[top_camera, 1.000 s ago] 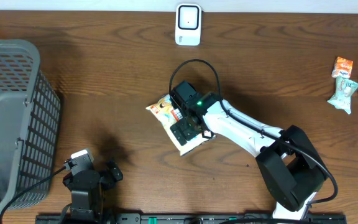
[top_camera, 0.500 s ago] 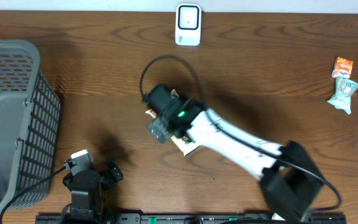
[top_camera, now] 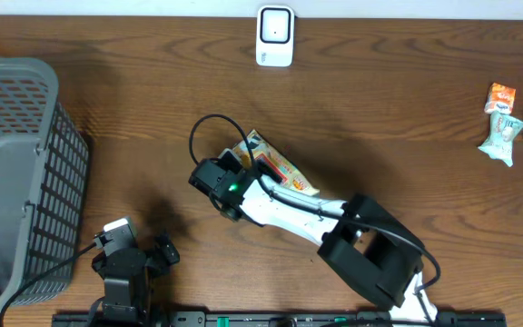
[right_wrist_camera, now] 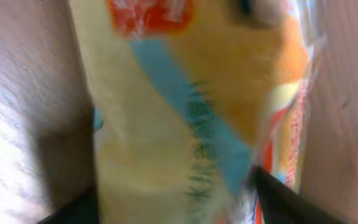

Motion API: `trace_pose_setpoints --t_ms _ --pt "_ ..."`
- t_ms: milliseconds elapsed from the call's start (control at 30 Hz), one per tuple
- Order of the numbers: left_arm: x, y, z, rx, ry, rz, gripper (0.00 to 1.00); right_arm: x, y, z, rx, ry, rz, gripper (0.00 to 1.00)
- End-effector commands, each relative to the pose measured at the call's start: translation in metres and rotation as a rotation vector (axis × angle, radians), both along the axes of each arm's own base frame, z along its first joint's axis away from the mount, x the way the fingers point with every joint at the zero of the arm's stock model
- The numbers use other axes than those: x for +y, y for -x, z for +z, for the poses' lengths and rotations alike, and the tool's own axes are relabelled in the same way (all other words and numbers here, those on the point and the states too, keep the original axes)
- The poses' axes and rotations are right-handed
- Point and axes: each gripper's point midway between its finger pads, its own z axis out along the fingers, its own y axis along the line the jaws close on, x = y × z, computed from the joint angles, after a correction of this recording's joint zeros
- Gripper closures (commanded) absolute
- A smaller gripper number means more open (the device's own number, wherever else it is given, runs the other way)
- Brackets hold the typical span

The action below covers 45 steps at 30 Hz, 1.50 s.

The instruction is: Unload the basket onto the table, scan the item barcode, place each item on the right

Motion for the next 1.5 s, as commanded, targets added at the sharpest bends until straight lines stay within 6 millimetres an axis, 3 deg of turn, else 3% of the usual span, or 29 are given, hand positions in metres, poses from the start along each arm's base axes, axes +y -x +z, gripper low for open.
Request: trace_pose_setpoints --t_ms 0,33,100,167,233,400,500,567,700,833,1000,1100,1467 --pt "0.003 0.011 -0.012 0.071 -0.029 -0.007 0.02 -0.027 0.034 -0.050 0.246 0.039 -0.070 0.70" --pt "0.003 0.011 -0.012 0.071 -0.029 -0.007 0.02 -0.031 0.037 -0.051 0.270 0.035 -0.096 0.82" --pt "0.003 0.011 -0.012 0.071 -0.029 -0.007 0.02 -0.035 0.037 -0.050 0.289 0.031 -0.117 0.94" --pt "0.003 0.011 -0.012 0.071 -0.029 -0.007 0.02 -0.028 0.038 -0.039 0.345 0.003 -0.103 0.99" --pt "0.003 0.011 -0.012 0.071 -0.029 -0.007 0.02 -0.008 0.042 -0.002 0.493 -0.119 -0.024 0.99" --pt "0.003 0.011 -0.012 0.071 -0.029 -0.007 0.02 0.021 0.055 0.083 0.740 -0.480 0.282 0.99" --pt "0.003 0.011 -0.012 0.071 -0.029 -0.007 0.02 0.031 0.071 0.135 0.898 -0.830 0.458 0.99" --pt "0.003 0.011 -0.012 0.071 -0.029 -0.007 0.02 0.027 0.070 0.156 0.948 -1.002 0.505 0.99" --pt "0.003 0.011 -0.012 0.071 -0.029 -0.007 0.02 0.011 0.063 0.167 0.968 -1.185 0.498 0.99" --pt "0.003 0.011 -0.012 0.071 -0.029 -0.007 0.02 0.009 0.067 0.171 1.017 -1.325 0.450 0.99" --pt "0.003 0.011 -0.012 0.071 -0.029 -0.007 0.02 0.012 0.074 0.202 1.167 -1.566 0.259 0.99" --pt "0.003 0.011 -0.012 0.071 -0.029 -0.007 0.02 0.008 0.077 0.208 1.270 -1.560 0.087 0.99" --pt "0.003 0.011 -0.012 0.071 -0.029 -0.007 0.02 -0.018 0.056 0.209 1.243 -1.582 -0.046 0.99"
